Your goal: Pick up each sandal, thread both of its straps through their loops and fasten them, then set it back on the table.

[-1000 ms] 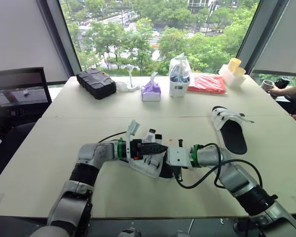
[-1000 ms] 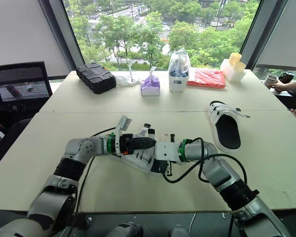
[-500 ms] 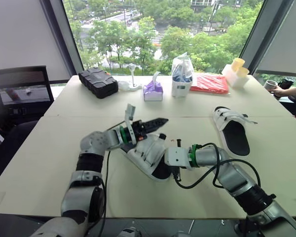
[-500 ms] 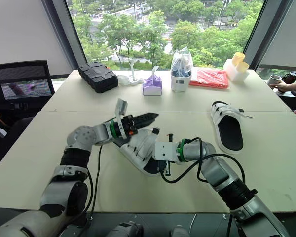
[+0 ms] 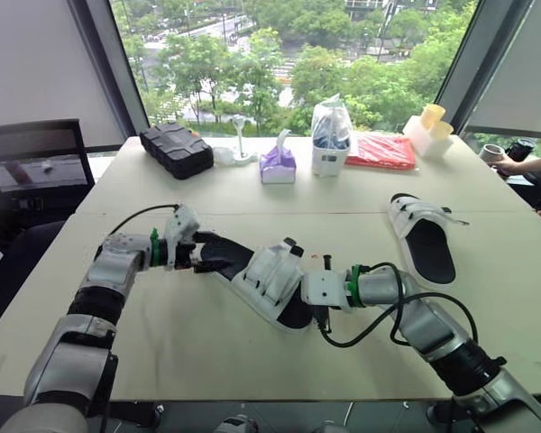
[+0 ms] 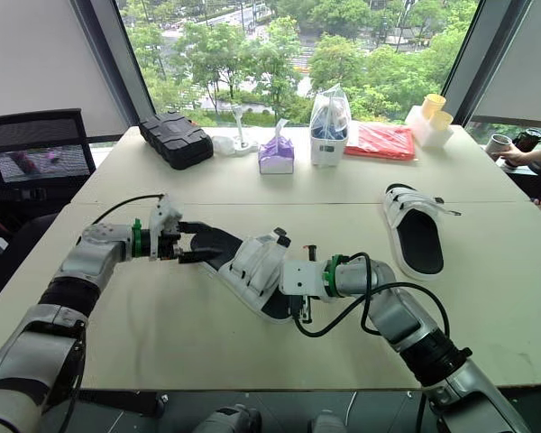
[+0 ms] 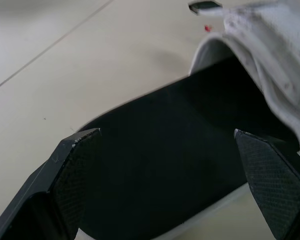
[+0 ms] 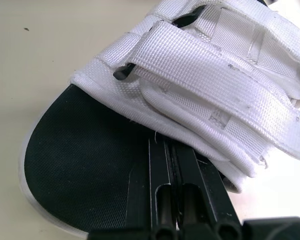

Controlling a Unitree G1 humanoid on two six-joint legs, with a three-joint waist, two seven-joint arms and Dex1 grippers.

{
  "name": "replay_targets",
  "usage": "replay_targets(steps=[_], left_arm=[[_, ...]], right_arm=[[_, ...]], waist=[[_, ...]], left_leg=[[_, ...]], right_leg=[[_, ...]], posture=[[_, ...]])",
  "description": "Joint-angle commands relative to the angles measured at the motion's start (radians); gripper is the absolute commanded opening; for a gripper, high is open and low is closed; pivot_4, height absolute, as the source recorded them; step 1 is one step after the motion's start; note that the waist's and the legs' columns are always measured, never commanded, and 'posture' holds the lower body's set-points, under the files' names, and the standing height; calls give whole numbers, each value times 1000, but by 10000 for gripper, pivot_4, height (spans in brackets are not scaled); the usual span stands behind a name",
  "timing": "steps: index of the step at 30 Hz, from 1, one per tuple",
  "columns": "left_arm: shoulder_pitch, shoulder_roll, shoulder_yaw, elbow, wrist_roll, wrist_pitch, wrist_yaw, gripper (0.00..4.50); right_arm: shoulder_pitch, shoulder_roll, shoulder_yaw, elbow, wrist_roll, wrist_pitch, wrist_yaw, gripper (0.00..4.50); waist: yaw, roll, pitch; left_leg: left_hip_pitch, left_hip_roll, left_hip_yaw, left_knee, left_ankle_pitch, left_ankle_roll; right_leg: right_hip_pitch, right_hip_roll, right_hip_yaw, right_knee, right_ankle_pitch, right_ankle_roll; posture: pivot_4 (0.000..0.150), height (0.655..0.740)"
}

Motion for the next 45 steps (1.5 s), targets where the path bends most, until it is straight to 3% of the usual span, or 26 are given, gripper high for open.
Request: replay_targets(steps=[1, 5, 11, 17, 25, 31, 38, 45], left_arm=[[-38, -17, 18, 56, 21, -147, -44, 44672], [-46, -50, 24, 115, 37, -273, -54, 32072], [-32, -93, 31, 71, -30, -204, -222, 631], [55, -48, -11, -162, -94, 53, -362, 631], [129, 0, -18, -386, -165, 260, -364, 631], [203, -4, 7, -574, -221, 384, -303, 631], [291, -14, 13, -702, -212, 401, -177, 631], [382, 78, 37, -741, -101, 227, -92, 631]], right_arm=[[33, -15, 9, -3, -12, 32, 13, 0], [54, -24, 0, -32, -9, 52, 12, 0], [73, -30, -22, -68, -5, 73, 11, 0], [73, -22, -56, -81, 8, 106, -10, 0], [53, 9, -76, -83, 46, 147, -33, 0], [-46, 71, -92, 1, 72, 150, -66, 0], [-163, 99, -72, 158, 47, 76, -84, 0], [-90, -10, -86, 97, 59, 61, -4, 0]], waist=[[-2, 0, 0], [-7, 0, 0], [-9, 0, 0], [-15, 0, 0], [-11, 0, 0], [-25, 1, 0], [-36, 0, 1], [-34, 1, 1]], left_leg=[[-2, 0, 0, 0, 1, 0], [-3, 0, 0, 0, 3, -4], [-3, 0, 1, 0, 1, 1], [-3, 0, 1, 0, 1, 1], [-3, 0, 0, 1, 1, 1], [-3, 0, 1, 1, 2, 0], [-3, 1, 1, 0, 5, -6], [-3, 1, 2, 0, 5, -6]], right_leg=[[-2, 0, 0, 1, 0, 0], [-4, 0, -1, 1, 0, 0], [-4, 0, -1, 1, 0, 0], [-4, 1, 0, 3, 0, 0], [-4, 1, 0, 4, 0, 0], [-4, 1, 2, 6, 0, 0], [-5, -1, 2, 11, 0, 0], [-6, -1, 3, 12, 0, 0]], posture=[[1500, 7400], [1500, 7400], [1500, 7400], [1500, 7400], [1500, 7400], [1500, 7400], [1500, 7400], [1500, 7400]])
